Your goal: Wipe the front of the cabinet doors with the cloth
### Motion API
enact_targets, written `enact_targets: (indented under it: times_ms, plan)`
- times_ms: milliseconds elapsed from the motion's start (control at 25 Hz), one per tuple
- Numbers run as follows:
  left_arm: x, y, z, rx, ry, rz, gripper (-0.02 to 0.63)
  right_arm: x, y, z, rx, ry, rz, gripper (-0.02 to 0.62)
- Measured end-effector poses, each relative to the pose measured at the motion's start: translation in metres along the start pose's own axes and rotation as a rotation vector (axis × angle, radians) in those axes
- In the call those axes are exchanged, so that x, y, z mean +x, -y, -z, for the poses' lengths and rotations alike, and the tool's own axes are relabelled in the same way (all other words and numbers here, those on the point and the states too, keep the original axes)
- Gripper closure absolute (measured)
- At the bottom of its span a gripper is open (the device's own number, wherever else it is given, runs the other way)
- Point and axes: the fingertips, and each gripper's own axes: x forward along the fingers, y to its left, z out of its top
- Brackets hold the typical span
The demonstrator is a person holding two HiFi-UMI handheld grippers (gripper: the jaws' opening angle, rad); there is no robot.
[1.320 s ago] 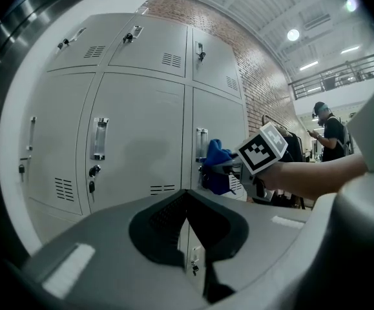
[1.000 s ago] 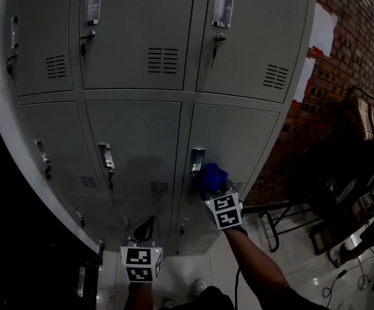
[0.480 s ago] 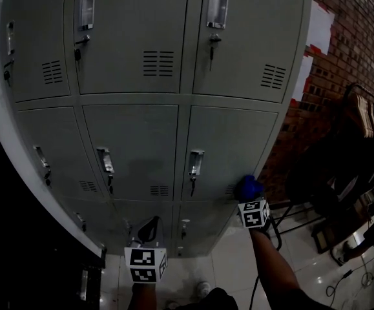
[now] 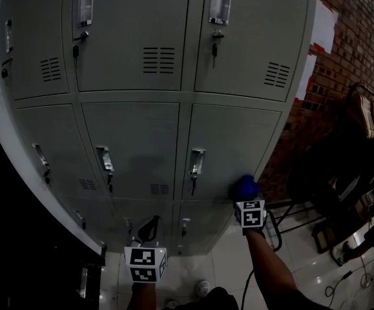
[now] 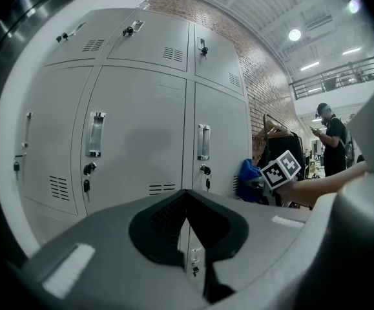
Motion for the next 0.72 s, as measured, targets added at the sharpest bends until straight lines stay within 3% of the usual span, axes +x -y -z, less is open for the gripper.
enact_targets:
  times_ms: [720]
  plan:
    - [-0.022,-0.028,0.003,-0.008,0.002,-0.077,0.592,0.006,-0.143,-0.045,-0.058,0.097,-0.291,0.514]
